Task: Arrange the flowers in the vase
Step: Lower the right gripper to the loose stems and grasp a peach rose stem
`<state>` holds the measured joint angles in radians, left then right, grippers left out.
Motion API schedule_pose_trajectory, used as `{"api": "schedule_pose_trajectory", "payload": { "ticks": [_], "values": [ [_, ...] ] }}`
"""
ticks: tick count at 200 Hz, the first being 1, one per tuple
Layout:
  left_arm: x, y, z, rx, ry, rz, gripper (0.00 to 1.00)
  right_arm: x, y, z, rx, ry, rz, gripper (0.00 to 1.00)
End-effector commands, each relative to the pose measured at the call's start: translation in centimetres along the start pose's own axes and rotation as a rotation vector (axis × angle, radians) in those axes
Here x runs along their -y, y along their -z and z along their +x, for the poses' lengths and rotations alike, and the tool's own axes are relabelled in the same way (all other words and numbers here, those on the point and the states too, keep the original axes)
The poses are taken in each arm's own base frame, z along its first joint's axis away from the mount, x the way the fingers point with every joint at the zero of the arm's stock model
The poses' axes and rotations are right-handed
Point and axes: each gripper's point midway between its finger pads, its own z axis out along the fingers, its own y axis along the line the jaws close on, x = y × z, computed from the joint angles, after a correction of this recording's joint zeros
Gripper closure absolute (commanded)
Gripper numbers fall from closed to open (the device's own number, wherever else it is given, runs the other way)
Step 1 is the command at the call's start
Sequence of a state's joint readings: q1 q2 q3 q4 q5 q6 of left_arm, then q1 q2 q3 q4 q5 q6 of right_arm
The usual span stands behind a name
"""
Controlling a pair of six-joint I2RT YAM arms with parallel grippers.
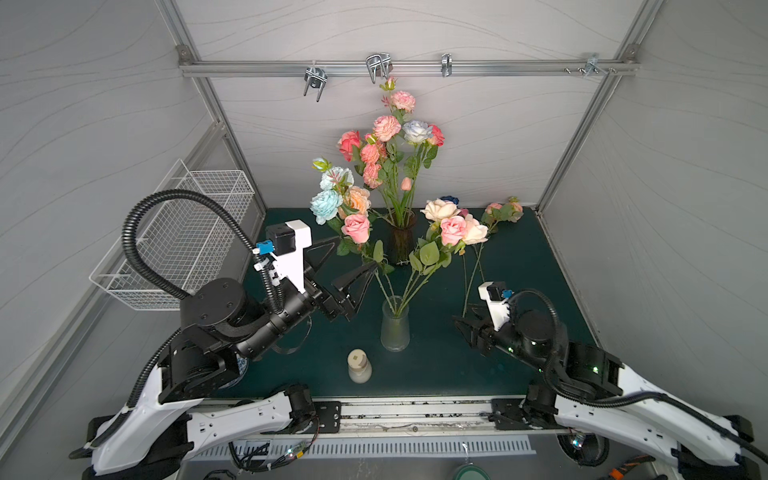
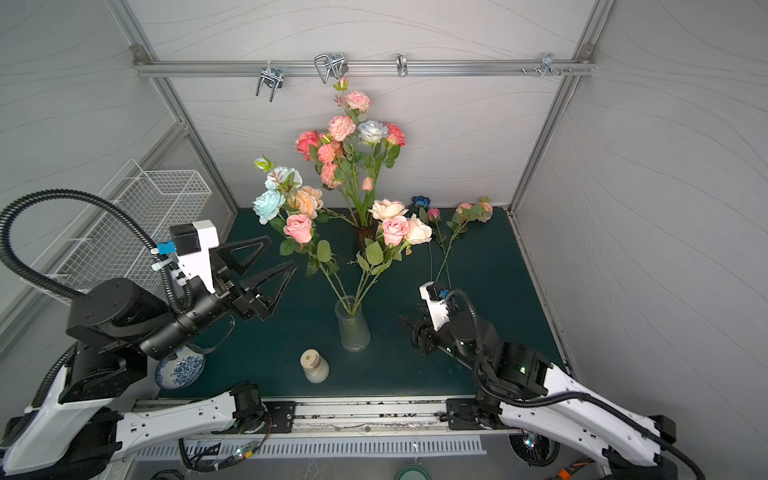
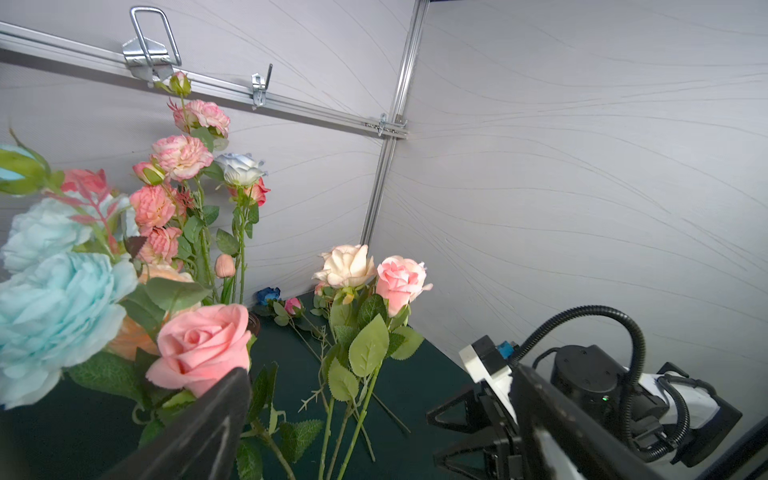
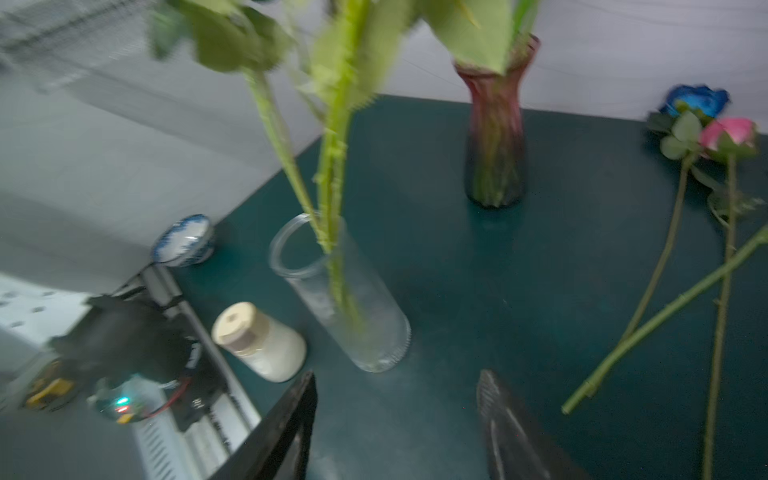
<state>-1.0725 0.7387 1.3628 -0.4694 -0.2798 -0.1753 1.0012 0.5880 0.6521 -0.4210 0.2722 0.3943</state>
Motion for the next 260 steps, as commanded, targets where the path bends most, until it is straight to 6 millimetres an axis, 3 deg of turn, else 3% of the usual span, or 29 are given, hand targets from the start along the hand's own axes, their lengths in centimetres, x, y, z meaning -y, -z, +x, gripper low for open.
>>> {"api": "schedule_pose_trajectory", "payload": {
  "ticks": [1,27,48,77,98,131,175,208,225,242,260],
  "values": [
    [0.1,0.6,-0.6,0.051,0.048,0.020,0.01,4.2,-3.2,2.4,-0.102,-0.187,0.087,0.41],
    [-0.3,0.8,1.0,0.029,0.066,0.018,0.01,12.2,-7.0,3.0,-0.137,-0.480,0.239,0.43],
    [-0.7,1.0,2.5,0.006,0.084,0.012,0.01,17.4,-9.8,2.8,-0.155,-0.565,0.387,0.44],
    [-1.5,1.6,4.8,-0.020,0.125,0.003,0.01,23.4,-13.2,4.2,-0.250,-0.677,0.549,0.50],
    [-2.2,2.1,6.4,-0.024,0.160,-0.009,0.01,26.2,-15.2,5.3,-0.325,-0.692,0.644,0.52],
    [-2.7,2.7,7.4,-0.040,0.180,-0.022,0.01,28.7,-17.0,6.4,-0.399,-0.696,0.750,0.55],
    [-2.5,2.8,7.6,-0.048,0.190,-0.010,0.02,30.4,-18.5,6.6,-0.486,-0.682,0.820,0.58],
    [-2.7,2.9,7.7,-0.048,0.192,-0.020,0.02,30.9,-18.8,8.4,-0.616,-0.650,0.849,0.71],
    [-2.8,3.0,7.6,-0.046,0.192,-0.022,0.02,30.9,-18.6,8.9,-0.645,-0.633,0.848,0.86],
    [-2.7,3.0,7.6,-0.046,0.193,-0.021,0.02,30.8,-18.5,8.1,-0.607,-0.635,0.821,1.00],
    [-2.8,2.9,7.5,-0.049,0.192,-0.025,0.02,30.5,-18.2,6.5,-0.557,-0.624,0.788,1.00]
  ]
}}
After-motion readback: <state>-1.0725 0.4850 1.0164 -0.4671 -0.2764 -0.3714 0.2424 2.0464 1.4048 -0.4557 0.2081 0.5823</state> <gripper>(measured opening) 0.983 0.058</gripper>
